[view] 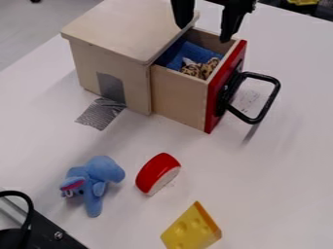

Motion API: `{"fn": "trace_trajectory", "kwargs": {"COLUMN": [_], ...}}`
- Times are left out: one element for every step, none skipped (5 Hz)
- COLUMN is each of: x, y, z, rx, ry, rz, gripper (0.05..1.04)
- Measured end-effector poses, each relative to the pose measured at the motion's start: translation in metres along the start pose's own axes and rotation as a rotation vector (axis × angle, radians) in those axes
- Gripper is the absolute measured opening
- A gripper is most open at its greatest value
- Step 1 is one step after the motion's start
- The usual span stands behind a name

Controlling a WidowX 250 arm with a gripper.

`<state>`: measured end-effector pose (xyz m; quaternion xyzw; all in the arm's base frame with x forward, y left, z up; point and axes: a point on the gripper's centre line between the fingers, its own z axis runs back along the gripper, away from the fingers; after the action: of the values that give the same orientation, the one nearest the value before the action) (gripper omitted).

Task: Closed the opened drawer

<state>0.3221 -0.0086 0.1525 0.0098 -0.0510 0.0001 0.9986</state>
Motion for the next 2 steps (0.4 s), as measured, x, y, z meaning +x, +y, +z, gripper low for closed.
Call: {"fn": "trace_trajectory", "kwargs": {"x": [-0.003, 0.006], "y": [0.000, -0.014], "z": [-0.009, -0.029], "rx": [0.001, 0.004], "ry": [0.032, 0.063], "rz": [-0.001, -0.025], "gripper": [0.998, 0.998]}}
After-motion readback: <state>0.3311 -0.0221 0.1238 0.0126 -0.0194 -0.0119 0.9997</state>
